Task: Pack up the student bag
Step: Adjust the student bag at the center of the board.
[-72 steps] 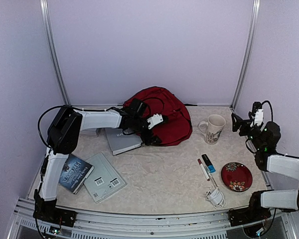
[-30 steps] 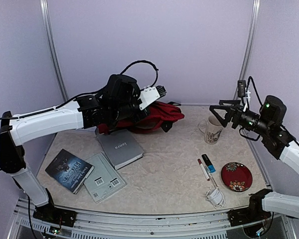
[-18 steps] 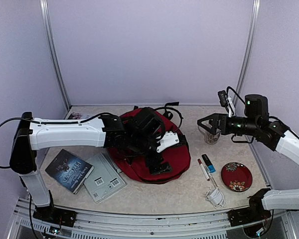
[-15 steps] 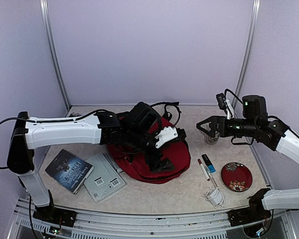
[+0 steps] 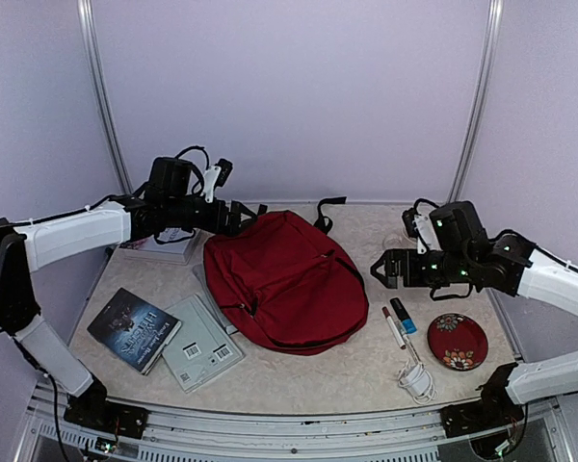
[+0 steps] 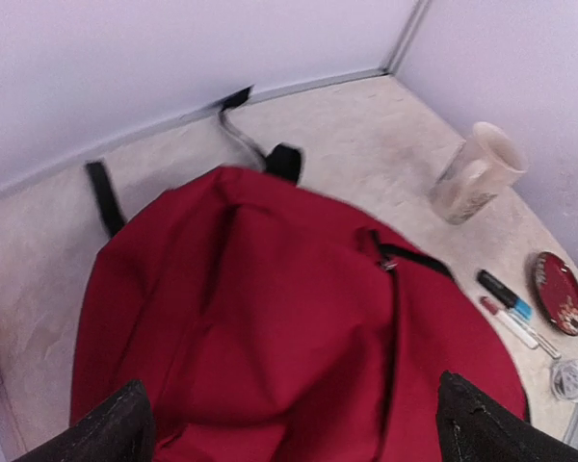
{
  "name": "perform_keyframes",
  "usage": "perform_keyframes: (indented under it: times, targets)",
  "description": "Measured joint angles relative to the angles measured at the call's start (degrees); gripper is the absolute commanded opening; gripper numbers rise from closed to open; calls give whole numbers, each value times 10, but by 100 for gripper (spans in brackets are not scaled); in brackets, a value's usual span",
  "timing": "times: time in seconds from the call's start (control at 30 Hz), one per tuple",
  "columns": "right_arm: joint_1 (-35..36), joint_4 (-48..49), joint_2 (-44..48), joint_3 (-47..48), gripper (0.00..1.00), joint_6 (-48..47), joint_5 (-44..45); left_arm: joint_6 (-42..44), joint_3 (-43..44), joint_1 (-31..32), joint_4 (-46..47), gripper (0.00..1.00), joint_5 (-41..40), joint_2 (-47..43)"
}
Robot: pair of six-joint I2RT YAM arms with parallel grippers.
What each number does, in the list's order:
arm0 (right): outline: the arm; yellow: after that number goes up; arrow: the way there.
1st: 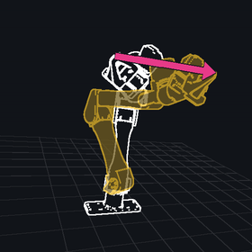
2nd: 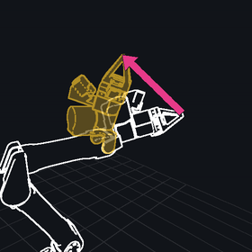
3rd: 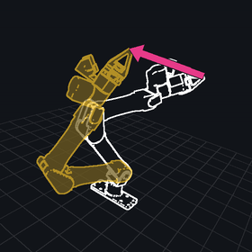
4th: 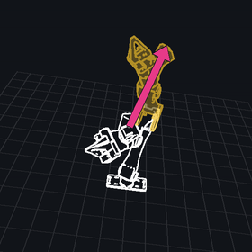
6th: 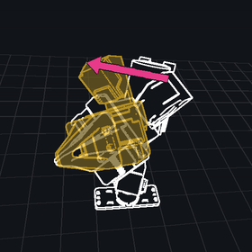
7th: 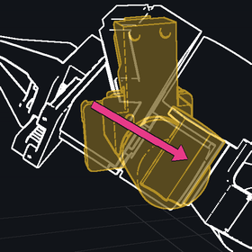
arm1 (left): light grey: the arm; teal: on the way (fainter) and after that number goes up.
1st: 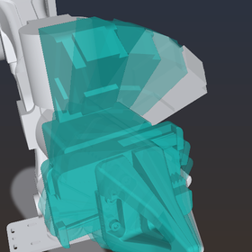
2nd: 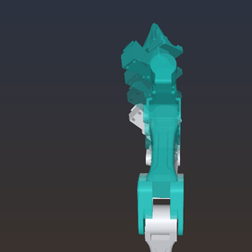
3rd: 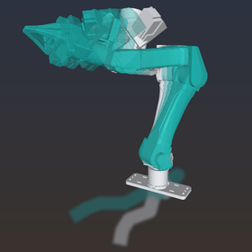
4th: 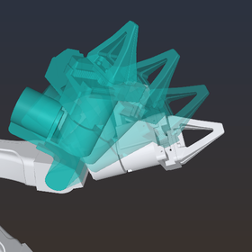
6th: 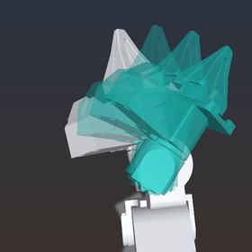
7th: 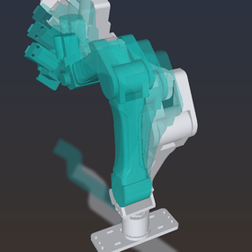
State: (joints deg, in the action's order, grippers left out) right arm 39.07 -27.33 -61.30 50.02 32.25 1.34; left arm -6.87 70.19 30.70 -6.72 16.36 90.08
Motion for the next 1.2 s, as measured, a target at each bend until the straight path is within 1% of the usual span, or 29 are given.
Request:
perform_keyframes:
  times: [0.1, 0.2, 0.27, 0.37, 0.5, 0.57, 0.6, 0.63, 0.67, 0.7, 0.77, 0.8, 0.83, 0.9, 0.97, 1.0, 1.03, 1.2]
  targets:
    - [38, 1, -28, -2, 100, 22, 34, -30, -6, -51, 4, 99, -12, 59]
    - [58, 24, -51, -16, 100, 42, 40, -41, -6, -83, 7, 99, -24, 117]
    - [63, 47, -79, -28, 100, 54, 35, -42, -6, -86, 6, 99, -27, 146]
    - [63, 76, -147, -37, 100, 69, 21, -47, -8, -81, 3, 99, -19, 167]
    - [63, 105, -221, -39, 99, 77, 7, -78, -46, -75, 61, 99, 17, 160]
    - [63, 120, -245, -39, 94, 76, -2, -96, -78, -74, 94, 98, 26, 151]
    - [63, 131, -258, -39, 86, 75, -8, -104, -97, -73, 111, 93, 29, 147]
    - [63, 138, -267, -39, 76, 73, -13, -109, -108, -72, 119, 88, 31, 143]
    - [63, 149, -279, -39, 64, 70, -21, -113, -120, -71, 127, 80, 33, 139]
    - [63, 157, -291, -39, 52, 68, -31, -116, -130, -70, 132, 69, 37, 136]
    - [62, 161, -311, -35, 32, 59, -41, -122, -141, -71, 138, 47, 42, 131]
    - [62, 160, -321, -30, 24, 57, -42, -127, -146, -71, 141, 38, 45, 127]
    - [61, 159, -327, -24, 17, 53, -43, -133, -154, -72, 147, 34, 49, 121]
    - [59, 149, -330, -7, 1, 45, -45, -147, -177, -73, 160, 29, 57, 100]
    - [58, 134, -330, 16, 0, 29, -48, -160, -203, -69, 163, 10, 61, 66]
    - [57, 121, -332, 35, 0, 22, -47, -167, -215, -64, 162, 7, 59, 44]
    - [57, 114, -333, 49, 0, 15, -47, -172, -223, -58, 161, 0, 56, 24]
    - [44, 97, -329, 116, 0, -27, -37, -174, -266, 21, 158, 0, 19, -117]
